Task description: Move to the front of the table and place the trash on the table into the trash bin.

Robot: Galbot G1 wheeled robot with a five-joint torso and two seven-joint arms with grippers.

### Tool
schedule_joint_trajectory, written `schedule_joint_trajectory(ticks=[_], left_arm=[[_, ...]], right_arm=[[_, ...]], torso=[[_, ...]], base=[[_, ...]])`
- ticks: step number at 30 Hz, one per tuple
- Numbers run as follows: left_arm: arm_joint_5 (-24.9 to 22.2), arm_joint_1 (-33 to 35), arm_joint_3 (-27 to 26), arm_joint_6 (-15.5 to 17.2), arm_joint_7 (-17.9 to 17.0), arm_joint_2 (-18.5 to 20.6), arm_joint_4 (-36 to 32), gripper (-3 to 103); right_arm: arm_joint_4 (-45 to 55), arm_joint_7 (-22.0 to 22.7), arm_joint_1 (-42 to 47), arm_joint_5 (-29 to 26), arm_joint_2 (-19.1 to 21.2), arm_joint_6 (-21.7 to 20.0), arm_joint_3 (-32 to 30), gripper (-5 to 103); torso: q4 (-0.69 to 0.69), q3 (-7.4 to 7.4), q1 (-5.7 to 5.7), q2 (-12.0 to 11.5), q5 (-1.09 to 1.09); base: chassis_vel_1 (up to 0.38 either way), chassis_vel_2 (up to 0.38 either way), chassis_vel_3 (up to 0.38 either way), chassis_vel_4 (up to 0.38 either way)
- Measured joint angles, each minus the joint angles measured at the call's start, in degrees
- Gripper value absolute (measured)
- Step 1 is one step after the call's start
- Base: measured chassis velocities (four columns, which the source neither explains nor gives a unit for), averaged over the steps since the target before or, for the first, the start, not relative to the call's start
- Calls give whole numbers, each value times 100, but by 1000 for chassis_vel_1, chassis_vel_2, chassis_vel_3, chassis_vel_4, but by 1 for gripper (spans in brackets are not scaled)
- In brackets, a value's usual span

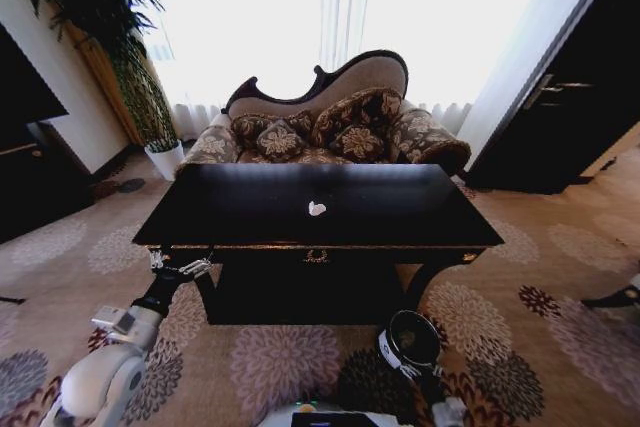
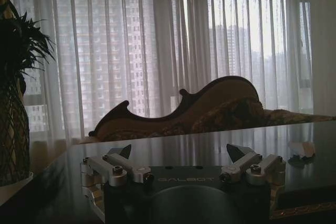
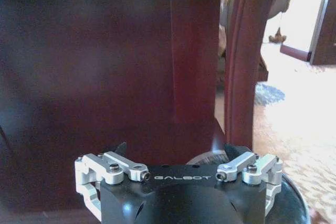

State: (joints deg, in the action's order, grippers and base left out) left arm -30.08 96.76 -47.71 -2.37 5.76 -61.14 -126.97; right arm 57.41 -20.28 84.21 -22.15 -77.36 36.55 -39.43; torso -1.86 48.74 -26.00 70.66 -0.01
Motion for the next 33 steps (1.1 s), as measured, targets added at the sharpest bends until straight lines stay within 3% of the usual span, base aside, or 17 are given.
schedule_joint_trajectory(ticks=[7,20,26,33], left_arm=[[0,0,0,0,0,0,0,100],[0,0,0,0,0,0,0,100],[0,0,0,0,0,0,0,100],[1,0,0,0,0,0,0,100]], right_arm=[[1127,-43,715,-48,-169,233,-167,100],[2616,36,1611,-323,-381,275,-520,100],[3348,99,1881,-527,-419,121,-754,100],[4574,255,2063,-693,-332,-444,-1140,100]], torso=[[-1,0,0,0,-1],[-1,0,0,0,0],[-1,1,0,0,0],[0,1,0,0,0]], base=[[0,0,0,0],[0,0,0,0],[0,0,0,0],[0,0,0,0]])
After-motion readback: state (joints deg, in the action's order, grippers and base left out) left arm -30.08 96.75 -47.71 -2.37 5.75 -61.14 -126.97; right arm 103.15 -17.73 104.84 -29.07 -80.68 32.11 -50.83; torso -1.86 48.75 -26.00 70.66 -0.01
